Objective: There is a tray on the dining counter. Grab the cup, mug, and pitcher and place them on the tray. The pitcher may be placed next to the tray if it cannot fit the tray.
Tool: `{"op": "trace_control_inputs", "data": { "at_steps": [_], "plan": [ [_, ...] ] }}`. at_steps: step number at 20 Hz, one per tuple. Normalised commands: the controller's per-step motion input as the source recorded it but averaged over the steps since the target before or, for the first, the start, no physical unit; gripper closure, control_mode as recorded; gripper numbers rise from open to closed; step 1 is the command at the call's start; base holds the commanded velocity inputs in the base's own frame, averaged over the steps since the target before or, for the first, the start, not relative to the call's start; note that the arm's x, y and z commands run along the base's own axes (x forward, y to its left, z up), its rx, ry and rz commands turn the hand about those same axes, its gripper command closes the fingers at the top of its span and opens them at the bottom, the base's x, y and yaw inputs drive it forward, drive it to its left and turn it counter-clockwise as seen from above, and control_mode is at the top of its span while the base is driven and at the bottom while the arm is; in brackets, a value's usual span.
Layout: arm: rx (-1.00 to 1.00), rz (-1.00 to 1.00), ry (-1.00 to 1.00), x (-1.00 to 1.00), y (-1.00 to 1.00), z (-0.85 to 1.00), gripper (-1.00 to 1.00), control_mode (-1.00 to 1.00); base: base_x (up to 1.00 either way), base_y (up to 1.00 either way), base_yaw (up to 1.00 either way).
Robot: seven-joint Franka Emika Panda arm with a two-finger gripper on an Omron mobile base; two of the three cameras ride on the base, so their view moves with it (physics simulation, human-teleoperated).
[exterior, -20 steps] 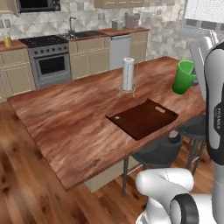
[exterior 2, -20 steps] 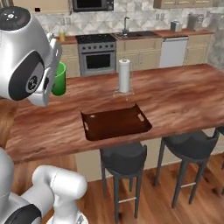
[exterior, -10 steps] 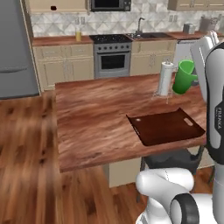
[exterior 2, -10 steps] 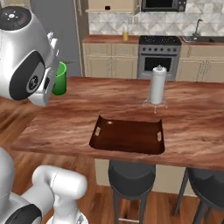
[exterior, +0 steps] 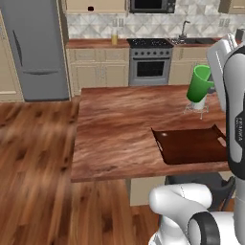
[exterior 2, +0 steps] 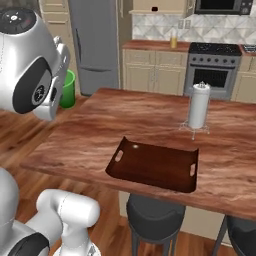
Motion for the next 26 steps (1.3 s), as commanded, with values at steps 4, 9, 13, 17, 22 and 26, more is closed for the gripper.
{"op": "trace_control_inputs", "data": {
  "at_steps": [4, 9, 13, 17, 22, 26],
  "plan": [
    [0.00, 0.00, 0.00, 0.00, 0.00, 0.00, 1.00, 1.00, 0.35, -0.45, -0.01],
    [0.00, 0.00, 0.00, 0.00, 0.00, 0.00, 1.00, 1.00, 0.31, -0.59, -0.07],
    [0.00, 0.00, 0.00, 0.00, 0.00, 0.00, 1.00, 1.00, 0.22, -0.39, -0.17],
    [0.00, 0.00, 0.00, 0.00, 0.00, 0.00, 1.00, 1.00, 0.18, -0.25, -0.20],
    [0.00, 0.00, 0.00, 0.00, 0.00, 0.00, 1.00, 1.00, 0.18, -0.11, -0.12],
    [0.00, 0.00, 0.00, 0.00, 0.00, 0.00, 1.00, 1.00, 0.24, 0.00, -0.01]
  ]
}}
